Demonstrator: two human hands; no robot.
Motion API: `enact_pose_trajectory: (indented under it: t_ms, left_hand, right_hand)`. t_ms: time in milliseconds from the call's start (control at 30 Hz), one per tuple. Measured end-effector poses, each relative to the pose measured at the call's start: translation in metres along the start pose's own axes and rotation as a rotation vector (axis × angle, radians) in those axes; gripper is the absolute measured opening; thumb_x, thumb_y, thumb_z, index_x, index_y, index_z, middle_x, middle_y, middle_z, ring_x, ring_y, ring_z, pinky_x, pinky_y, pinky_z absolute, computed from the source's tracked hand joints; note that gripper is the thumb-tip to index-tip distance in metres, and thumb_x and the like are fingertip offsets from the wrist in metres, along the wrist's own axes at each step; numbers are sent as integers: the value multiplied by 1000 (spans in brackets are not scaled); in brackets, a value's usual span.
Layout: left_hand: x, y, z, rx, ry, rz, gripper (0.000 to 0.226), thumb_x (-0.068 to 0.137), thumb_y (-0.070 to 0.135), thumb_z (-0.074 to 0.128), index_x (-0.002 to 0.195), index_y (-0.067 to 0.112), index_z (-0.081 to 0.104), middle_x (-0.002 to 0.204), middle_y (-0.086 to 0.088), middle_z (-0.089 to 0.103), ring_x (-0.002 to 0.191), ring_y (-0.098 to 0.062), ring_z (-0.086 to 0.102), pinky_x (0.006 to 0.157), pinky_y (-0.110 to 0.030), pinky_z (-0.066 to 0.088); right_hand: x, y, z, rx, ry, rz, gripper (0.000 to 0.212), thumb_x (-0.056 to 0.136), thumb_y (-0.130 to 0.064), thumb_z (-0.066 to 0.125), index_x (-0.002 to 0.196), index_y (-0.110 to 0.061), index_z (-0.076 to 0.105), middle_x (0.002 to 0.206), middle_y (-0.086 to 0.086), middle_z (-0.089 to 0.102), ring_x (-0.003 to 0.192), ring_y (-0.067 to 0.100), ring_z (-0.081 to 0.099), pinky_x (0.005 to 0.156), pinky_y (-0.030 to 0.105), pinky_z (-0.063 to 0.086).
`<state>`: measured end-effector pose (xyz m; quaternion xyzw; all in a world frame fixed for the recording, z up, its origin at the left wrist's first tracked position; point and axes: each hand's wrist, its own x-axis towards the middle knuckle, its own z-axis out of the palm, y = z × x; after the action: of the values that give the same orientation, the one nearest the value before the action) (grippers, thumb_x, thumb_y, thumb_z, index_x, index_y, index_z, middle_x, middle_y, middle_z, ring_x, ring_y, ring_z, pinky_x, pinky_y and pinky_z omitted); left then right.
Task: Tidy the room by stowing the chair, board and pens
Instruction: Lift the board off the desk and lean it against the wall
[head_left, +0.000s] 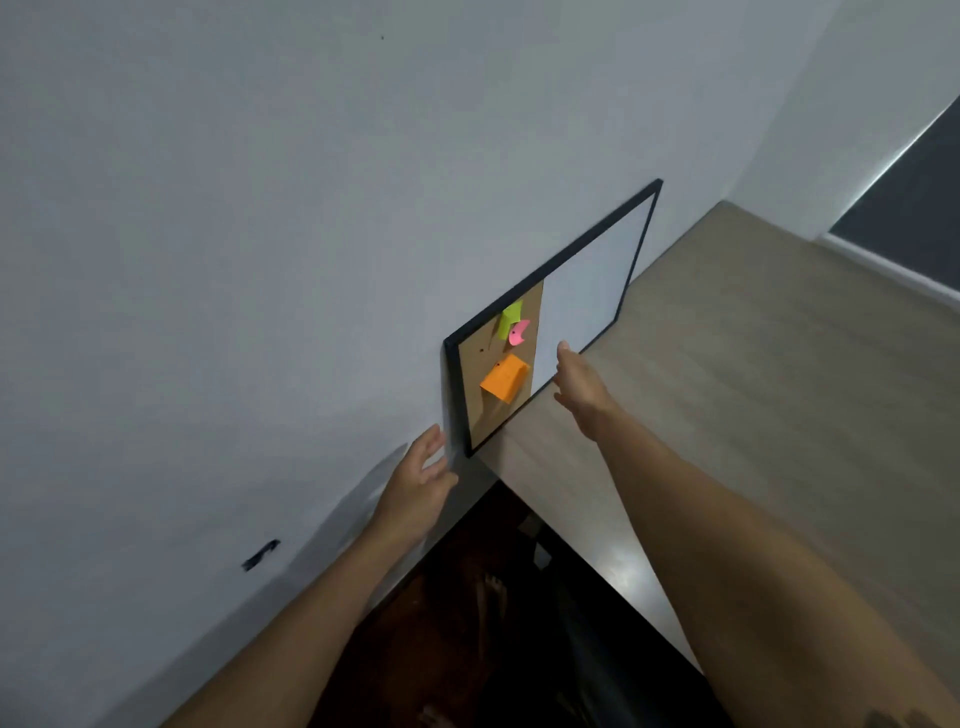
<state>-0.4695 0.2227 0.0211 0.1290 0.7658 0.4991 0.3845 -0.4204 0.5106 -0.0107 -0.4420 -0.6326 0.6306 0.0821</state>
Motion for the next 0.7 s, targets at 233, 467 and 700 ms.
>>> enact_pose_trajectory:
  t_ms: [233, 467, 700]
  left_hand:
    - [-60, -14, -1, 15, -6, 52, 57, 105, 8, 55, 159, 25, 42, 159, 10, 50, 144, -16, 52, 121, -38, 42]
    - [-104, -11, 24, 33, -74, 111, 56, 106, 9, 55, 159, 22, 43, 155, 10, 52, 137, -10, 51, 107, -27, 40]
    - [-146, -11, 68, -5, -133, 175, 52, 105, 6, 56, 155, 20, 49, 152, 5, 57, 139, -15, 56, 111, -31, 44]
  right_hand:
    - [-76, 21, -19, -115, 33, 0, 77, 105, -67, 38, 161, -14, 41, 166, 10, 44, 152, 29, 43, 126, 54, 35]
    - [-162, 43, -58, -277, 69, -42, 59, 112, -48, 43, 143, -2, 61, 149, 15, 61, 138, 28, 55, 116, 40, 40]
    - [-246, 73, -115, -373, 111, -38, 53, 112, -42, 48, 143, -2, 63, 152, 15, 60, 141, 29, 54, 103, 28, 36]
